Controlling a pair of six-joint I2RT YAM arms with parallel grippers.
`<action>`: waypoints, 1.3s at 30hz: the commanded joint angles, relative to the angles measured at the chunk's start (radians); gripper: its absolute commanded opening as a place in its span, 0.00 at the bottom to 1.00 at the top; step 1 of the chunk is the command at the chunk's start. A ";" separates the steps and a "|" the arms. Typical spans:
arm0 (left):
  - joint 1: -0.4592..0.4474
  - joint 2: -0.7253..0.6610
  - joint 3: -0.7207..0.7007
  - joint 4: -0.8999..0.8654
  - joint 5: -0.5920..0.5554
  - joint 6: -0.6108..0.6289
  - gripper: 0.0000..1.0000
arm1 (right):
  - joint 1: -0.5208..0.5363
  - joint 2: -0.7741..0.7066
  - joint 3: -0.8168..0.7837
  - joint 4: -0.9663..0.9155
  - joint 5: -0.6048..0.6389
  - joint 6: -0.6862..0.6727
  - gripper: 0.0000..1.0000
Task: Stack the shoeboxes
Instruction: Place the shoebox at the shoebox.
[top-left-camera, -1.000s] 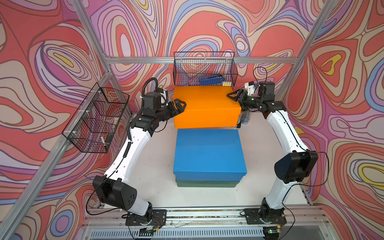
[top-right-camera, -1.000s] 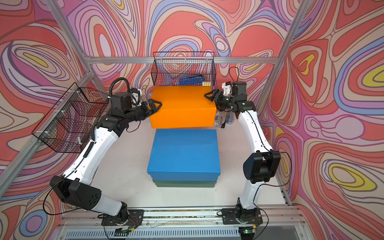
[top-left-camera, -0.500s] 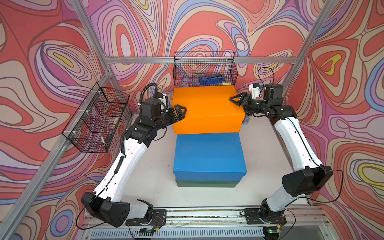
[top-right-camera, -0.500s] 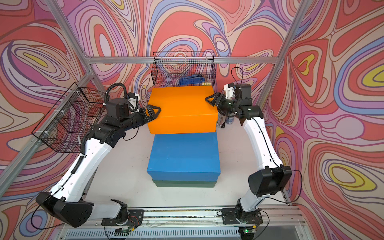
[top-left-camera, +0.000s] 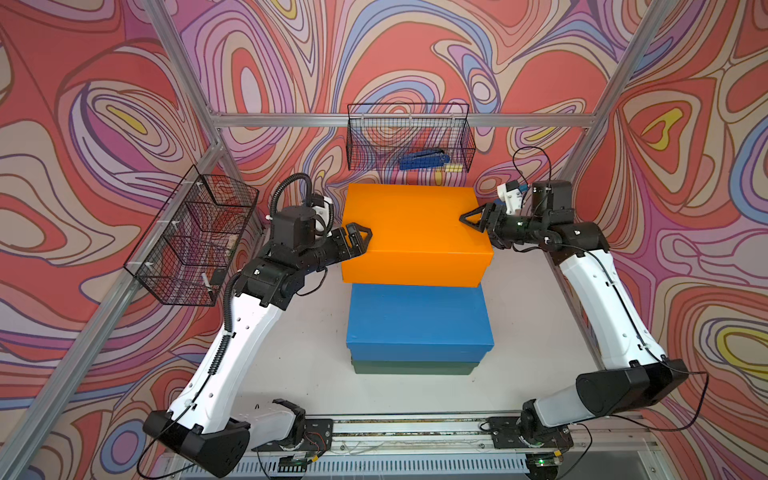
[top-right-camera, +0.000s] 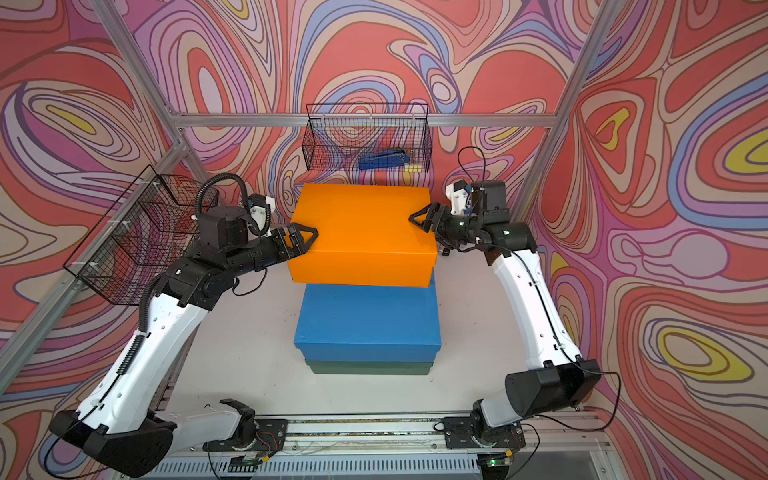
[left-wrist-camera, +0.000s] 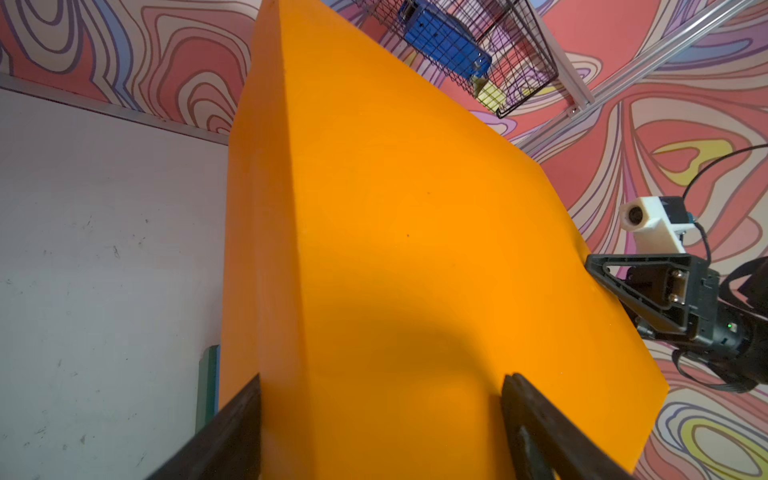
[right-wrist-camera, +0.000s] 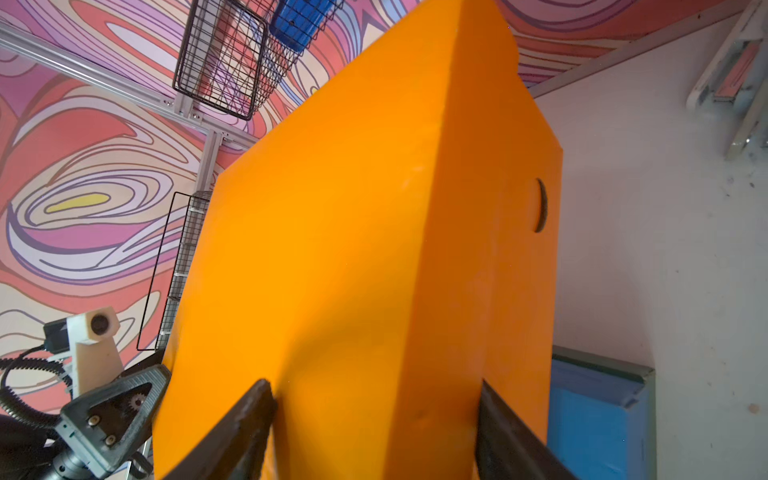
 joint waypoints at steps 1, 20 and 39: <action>-0.100 -0.010 -0.006 0.020 0.265 0.049 0.85 | 0.097 -0.033 -0.011 -0.028 -0.163 -0.026 0.74; -0.171 -0.127 -0.077 -0.078 0.198 0.022 0.85 | 0.096 -0.117 -0.044 -0.160 -0.145 -0.065 0.74; -0.169 -0.104 0.010 -0.254 0.093 0.118 0.89 | 0.097 -0.181 -0.055 -0.263 -0.055 -0.060 0.86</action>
